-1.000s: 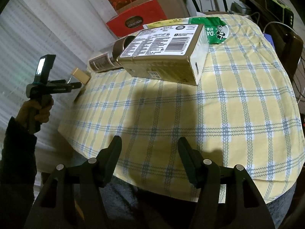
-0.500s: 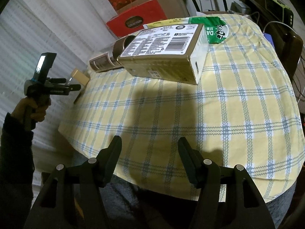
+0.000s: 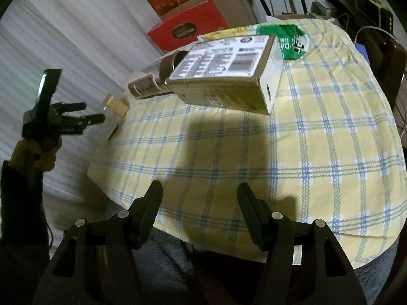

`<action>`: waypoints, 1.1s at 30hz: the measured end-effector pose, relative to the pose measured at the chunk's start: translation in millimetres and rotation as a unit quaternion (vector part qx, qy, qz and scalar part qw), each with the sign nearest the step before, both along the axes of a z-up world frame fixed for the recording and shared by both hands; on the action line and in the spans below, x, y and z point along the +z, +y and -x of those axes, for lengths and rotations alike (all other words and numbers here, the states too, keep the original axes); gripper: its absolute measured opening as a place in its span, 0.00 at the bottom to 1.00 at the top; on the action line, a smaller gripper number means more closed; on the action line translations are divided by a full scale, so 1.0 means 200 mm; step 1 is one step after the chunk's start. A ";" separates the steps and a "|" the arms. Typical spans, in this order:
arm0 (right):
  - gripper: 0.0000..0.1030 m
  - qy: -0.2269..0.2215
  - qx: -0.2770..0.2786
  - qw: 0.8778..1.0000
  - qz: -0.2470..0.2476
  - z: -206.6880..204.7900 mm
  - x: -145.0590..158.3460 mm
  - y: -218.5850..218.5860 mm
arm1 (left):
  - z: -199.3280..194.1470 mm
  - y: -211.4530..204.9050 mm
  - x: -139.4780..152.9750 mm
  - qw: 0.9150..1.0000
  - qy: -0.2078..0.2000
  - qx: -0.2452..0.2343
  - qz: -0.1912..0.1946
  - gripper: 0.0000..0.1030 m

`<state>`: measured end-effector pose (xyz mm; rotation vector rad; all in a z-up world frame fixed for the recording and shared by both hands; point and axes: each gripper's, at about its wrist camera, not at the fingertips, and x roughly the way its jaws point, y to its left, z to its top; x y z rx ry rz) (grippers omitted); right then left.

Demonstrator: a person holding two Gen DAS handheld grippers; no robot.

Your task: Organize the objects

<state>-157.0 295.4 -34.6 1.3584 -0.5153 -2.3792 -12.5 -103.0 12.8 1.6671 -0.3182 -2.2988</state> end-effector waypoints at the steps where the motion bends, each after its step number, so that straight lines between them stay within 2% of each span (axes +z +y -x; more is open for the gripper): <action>1: 0.61 0.008 0.004 1.000 -0.005 0.00 0.02 0.00 | 0.01 -0.03 -0.01 1.000 0.002 0.008 0.004 1.00; 5: 0.61 0.032 -0.004 0.999 -0.030 0.02 0.08 0.06 | 0.01 -0.13 -0.05 1.000 0.011 0.013 -0.009 1.00; 11: 0.61 0.012 -0.028 0.999 -0.015 0.00 0.03 0.14 | 0.06 -0.25 -0.14 0.999 0.009 0.001 -0.051 1.00; 19: 0.62 0.007 -0.008 1.000 -0.014 0.01 0.03 0.07 | 0.08 -0.20 -0.25 0.999 -0.015 -0.007 -0.046 1.00; 27: 0.62 -0.006 -0.007 1.000 -0.019 0.01 0.00 0.04 | 0.04 -0.12 -0.32 0.999 -0.040 -0.017 -0.002 1.00; 33: 0.62 -0.009 0.002 1.000 -0.022 0.02 -0.01 0.00 | 0.01 -0.10 -0.30 0.999 -0.046 -0.009 -0.023 1.00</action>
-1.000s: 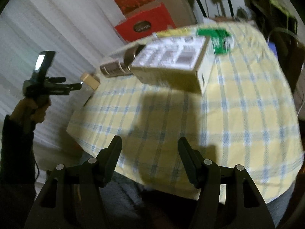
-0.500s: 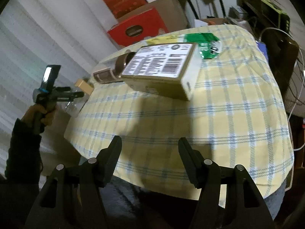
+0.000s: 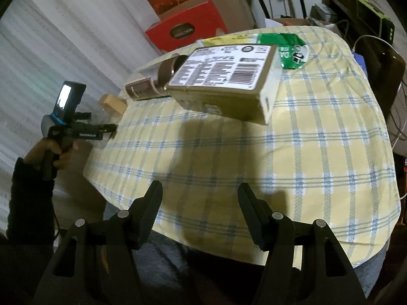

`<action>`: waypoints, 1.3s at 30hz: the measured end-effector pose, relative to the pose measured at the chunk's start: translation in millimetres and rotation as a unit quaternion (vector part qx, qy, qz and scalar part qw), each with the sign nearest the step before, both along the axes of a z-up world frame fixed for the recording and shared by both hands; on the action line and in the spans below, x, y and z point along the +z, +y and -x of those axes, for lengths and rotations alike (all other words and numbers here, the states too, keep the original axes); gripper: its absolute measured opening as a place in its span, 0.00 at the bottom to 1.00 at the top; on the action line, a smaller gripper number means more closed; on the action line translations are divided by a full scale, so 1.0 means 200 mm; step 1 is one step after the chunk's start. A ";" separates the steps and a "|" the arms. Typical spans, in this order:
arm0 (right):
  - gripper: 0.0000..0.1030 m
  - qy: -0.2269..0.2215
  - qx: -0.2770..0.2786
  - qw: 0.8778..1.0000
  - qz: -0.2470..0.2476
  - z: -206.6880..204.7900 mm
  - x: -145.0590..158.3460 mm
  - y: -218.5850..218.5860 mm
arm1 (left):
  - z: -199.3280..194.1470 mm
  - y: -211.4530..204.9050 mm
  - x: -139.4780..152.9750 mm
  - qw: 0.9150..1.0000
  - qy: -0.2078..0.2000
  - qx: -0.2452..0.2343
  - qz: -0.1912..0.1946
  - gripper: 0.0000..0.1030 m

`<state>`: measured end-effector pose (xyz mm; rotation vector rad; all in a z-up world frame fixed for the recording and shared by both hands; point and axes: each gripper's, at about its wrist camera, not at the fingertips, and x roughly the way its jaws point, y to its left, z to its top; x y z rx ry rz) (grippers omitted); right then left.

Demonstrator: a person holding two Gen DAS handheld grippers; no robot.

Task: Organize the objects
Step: 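Close the left gripper around the clear container and lift it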

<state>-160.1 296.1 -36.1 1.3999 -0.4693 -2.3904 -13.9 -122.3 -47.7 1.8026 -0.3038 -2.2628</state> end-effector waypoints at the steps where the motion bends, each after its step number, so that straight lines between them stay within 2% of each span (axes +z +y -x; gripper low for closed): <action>1: 0.62 0.003 0.001 1.000 -0.001 0.00 0.01 -0.01 | 0.00 0.00 0.00 1.000 -0.004 -0.001 0.003 1.00; 8: 0.62 0.003 -0.014 1.000 -0.012 0.00 0.00 0.01 | -0.01 0.00 -0.02 1.000 -0.005 0.013 0.006 1.00; 14: 0.62 0.007 -0.032 0.999 -0.017 -0.01 0.01 0.06 | 0.01 -0.08 -0.03 0.998 -0.006 0.049 -0.044 1.00; 20: 0.62 0.001 -0.037 0.999 -0.018 0.00 -0.01 0.08 | 0.02 -0.13 -0.04 0.994 -0.005 0.074 -0.076 1.00; 23: 0.62 -0.002 -0.034 0.999 -0.020 0.00 -0.03 0.07 | 0.01 -0.17 -0.05 0.988 -0.010 0.106 -0.107 1.00; 26: 0.62 -0.003 -0.033 0.999 -0.020 0.00 -0.03 0.07 | -0.02 -0.27 -0.09 0.972 -0.017 0.166 -0.168 1.00; 27: 0.62 -0.003 -0.033 0.999 -0.021 0.01 -0.04 0.07 | -0.03 -0.28 -0.09 0.970 -0.014 0.171 -0.174 1.00; 31: 0.62 -0.003 -0.030 0.999 -0.023 0.01 -0.04 0.06 | -0.05 -0.28 -0.08 0.970 -0.001 0.170 -0.172 0.99; 34: 0.62 -0.005 -0.030 0.999 -0.022 0.01 -0.05 0.06 | -0.06 -0.26 -0.06 0.971 0.005 0.171 -0.167 0.93; 35: 0.62 -0.003 -0.031 0.999 -0.021 0.01 -0.04 0.07 | -0.06 -0.26 -0.05 0.972 0.009 0.169 -0.164 0.89; 39: 0.62 0.004 -0.034 0.999 -0.018 -0.01 -0.02 0.09 | -0.03 -0.20 -0.02 0.979 0.011 0.149 -0.138 0.87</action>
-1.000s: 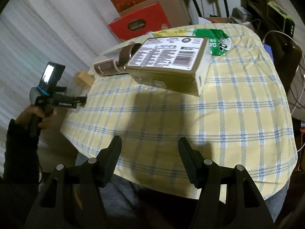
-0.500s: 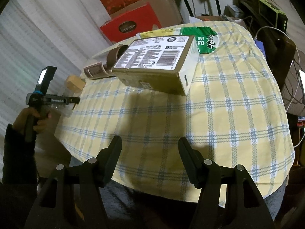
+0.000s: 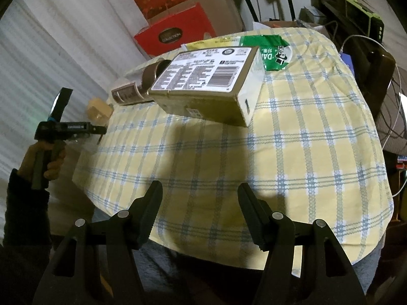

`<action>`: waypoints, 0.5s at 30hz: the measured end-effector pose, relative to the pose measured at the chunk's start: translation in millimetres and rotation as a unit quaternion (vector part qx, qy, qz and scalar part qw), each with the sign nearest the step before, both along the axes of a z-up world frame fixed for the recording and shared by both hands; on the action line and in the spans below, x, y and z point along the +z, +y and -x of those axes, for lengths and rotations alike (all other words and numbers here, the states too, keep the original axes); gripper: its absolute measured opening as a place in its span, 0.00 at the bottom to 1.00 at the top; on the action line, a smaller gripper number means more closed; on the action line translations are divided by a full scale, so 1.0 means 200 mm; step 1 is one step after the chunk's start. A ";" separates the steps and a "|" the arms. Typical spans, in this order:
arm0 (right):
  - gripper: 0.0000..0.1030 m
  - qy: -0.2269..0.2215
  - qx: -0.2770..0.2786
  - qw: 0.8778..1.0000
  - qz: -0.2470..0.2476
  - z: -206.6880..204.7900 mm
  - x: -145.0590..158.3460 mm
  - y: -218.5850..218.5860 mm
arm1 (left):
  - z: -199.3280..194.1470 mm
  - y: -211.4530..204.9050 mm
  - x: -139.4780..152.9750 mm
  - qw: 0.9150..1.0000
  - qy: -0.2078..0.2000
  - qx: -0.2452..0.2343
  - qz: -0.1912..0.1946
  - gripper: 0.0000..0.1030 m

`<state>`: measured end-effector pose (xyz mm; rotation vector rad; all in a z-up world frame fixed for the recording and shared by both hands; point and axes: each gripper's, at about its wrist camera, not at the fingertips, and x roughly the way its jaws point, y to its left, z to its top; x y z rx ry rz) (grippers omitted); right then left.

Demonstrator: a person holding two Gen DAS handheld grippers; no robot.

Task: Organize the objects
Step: 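Close the left gripper around the clear container and lift it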

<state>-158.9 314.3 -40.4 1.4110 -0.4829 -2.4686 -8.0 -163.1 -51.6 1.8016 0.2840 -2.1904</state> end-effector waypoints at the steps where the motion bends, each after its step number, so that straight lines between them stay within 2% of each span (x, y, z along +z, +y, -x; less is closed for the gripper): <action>1: 0.62 0.001 0.000 1.000 0.001 0.00 0.00 0.00 | 0.00 0.02 0.01 1.000 0.000 -0.004 0.005 0.87; 5: 0.62 0.006 -0.004 1.000 0.002 -0.02 0.02 0.03 | -0.03 0.10 0.02 1.000 0.008 -0.017 -0.002 0.87; 8: 0.62 0.008 -0.008 1.000 -0.001 -0.02 0.04 0.05 | -0.08 0.18 0.02 1.000 0.015 -0.024 0.009 0.87; 11: 0.62 0.010 -0.016 1.000 -0.003 -0.01 0.05 0.09 | -0.13 0.25 0.03 0.999 0.022 -0.037 0.029 0.87; 15: 0.62 0.008 -0.021 1.000 -0.003 -0.01 0.04 0.11 | -0.17 0.35 0.05 0.995 0.025 -0.050 0.083 0.87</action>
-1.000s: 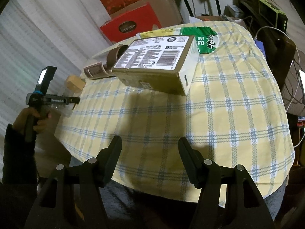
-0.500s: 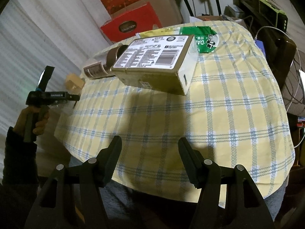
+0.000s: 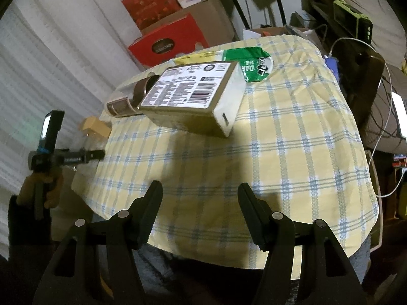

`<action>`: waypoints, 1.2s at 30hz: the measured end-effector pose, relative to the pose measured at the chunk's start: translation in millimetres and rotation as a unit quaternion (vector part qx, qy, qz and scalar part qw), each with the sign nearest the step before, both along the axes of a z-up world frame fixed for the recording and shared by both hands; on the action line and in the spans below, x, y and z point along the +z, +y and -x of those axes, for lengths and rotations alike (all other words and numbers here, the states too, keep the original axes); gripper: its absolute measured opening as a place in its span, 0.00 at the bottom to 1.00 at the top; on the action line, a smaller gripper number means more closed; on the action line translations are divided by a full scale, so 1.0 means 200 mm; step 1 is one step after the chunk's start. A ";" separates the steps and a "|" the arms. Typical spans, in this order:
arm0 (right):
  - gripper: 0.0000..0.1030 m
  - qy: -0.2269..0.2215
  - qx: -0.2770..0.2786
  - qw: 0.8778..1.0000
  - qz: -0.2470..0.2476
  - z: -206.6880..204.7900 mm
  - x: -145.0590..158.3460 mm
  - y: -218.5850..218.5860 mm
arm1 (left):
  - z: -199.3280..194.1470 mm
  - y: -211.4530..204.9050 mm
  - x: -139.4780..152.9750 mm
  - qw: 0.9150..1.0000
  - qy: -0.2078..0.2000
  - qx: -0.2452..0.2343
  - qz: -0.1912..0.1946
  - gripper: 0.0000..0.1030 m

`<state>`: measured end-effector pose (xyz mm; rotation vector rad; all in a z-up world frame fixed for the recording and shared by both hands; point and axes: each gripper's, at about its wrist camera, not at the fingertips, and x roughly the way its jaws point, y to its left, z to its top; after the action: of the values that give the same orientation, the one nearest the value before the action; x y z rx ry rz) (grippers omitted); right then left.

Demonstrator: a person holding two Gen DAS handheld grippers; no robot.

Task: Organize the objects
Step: 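Close the left gripper around the clear container and lift it, then grasp the clear cylinder of coffee beans with the right gripper while the left holds the container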

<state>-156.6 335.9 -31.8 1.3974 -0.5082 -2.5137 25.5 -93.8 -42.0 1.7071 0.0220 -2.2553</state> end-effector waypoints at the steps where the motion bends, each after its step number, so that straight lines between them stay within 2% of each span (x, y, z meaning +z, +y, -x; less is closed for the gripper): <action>1: 0.62 0.000 0.000 1.000 -0.001 0.00 0.00 0.00 | -0.01 0.01 0.00 1.000 0.002 -0.002 0.009 0.87; 6: 0.62 0.000 0.008 1.000 -0.006 0.00 -0.01 -0.01 | -0.02 0.05 0.01 0.999 0.010 0.004 0.034 0.87; 18: 0.62 -0.010 0.024 0.999 -0.022 0.02 -0.05 -0.07 | -0.03 0.02 0.01 0.999 0.029 0.016 0.028 0.87; 20: 0.62 -0.011 0.036 0.998 -0.042 0.03 -0.04 -0.08 | -0.02 0.02 0.00 0.999 0.032 0.020 0.025 0.87; 25: 0.62 -0.004 0.105 0.988 -0.110 0.09 0.06 -0.17 | -0.05 -0.03 0.00 0.998 0.049 0.041 0.003 0.87; 28: 0.67 0.009 0.138 0.978 -0.154 0.17 0.15 -0.23 | -0.05 -0.04 0.00 0.997 0.058 0.045 -0.001 0.87; 30: 0.80 0.027 0.174 0.965 -0.193 0.23 0.21 -0.31 | -0.04 -0.04 -0.01 0.997 0.061 0.044 0.002 0.88; 34: 0.82 0.059 0.247 0.924 -0.286 0.32 0.26 -0.52 | -0.04 -0.04 -0.01 0.997 0.066 0.043 -0.001 0.88; 36: 0.82 0.077 0.262 0.908 -0.317 0.38 0.27 -0.61 | -0.05 -0.05 -0.01 0.997 0.071 0.039 -0.010 0.88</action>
<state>-231.8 213.7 23.1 1.2572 0.6950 -2.3619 35.0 -103.9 -43.6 1.5240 0.1406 -2.3206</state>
